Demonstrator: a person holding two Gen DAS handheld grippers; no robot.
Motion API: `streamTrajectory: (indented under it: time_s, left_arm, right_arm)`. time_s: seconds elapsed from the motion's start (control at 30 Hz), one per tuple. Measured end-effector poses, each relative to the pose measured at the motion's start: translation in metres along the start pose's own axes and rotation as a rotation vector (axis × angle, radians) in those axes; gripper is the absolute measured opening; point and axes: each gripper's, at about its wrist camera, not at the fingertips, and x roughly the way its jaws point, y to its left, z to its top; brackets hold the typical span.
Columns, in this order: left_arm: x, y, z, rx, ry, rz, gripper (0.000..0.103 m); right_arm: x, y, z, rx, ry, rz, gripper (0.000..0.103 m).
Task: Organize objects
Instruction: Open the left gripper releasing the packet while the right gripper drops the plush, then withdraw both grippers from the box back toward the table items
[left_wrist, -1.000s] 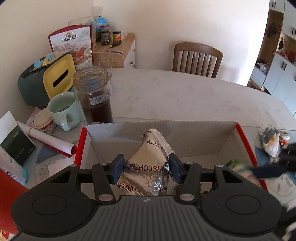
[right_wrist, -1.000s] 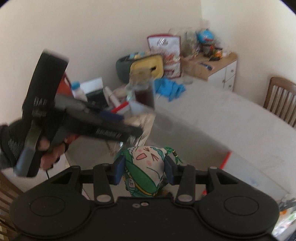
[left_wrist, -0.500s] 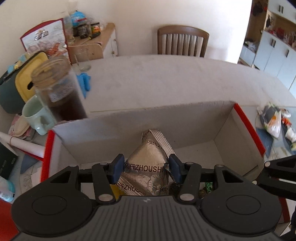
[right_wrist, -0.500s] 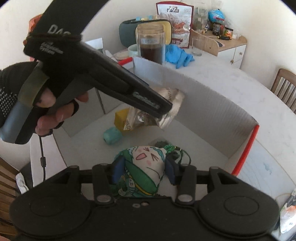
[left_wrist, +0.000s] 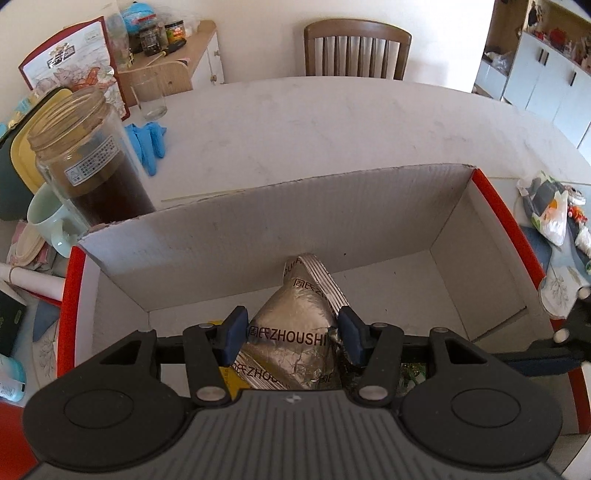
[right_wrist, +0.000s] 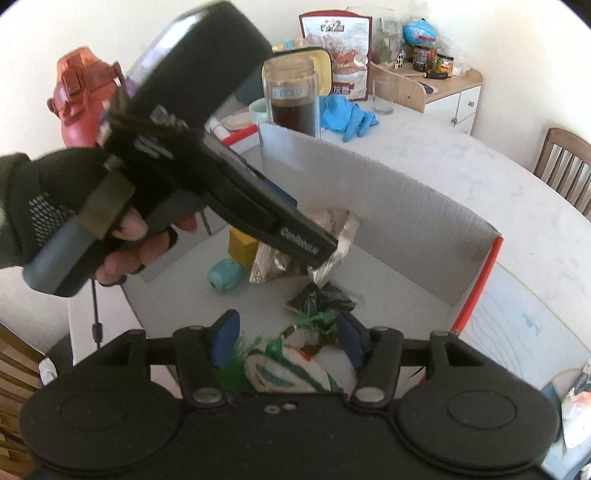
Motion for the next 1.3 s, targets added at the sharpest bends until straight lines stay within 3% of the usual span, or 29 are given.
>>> streamTrajectory:
  time_s: [0.13, 0.3, 0.83, 1.07, 1.3]
  left_arm:
    - [-0.001, -0.001, 0.0, -0.01, 0.0, 0.003, 0.055]
    - [-0.005, -0.005, 0.0, -0.018, -0.012, 0.011, 0.068]
    - [-0.04, -0.023, -0.012, -0.088, -0.067, 0.07, 0.07]
    - [-0.066, -0.041, -0.015, -0.137, -0.121, 0.086, 0.083]
    - [-0.084, -0.071, -0.019, -0.173, -0.155, 0.084, 0.085]
  right_arm:
    - [-0.013, -0.004, 0.001, 0.019, -0.033, 0.016, 0.063]
    - [-0.028, -0.01, -0.005, 0.041, -0.054, 0.009, 0.065]
    - [-0.083, -0.034, -0.029, 0.116, -0.136, -0.017, 0.075]
    - [-0.112, -0.051, -0.045, 0.156, -0.177, -0.023, 0.085]
    - [-0.144, -0.073, -0.067, 0.194, -0.221, -0.028, 0.098]
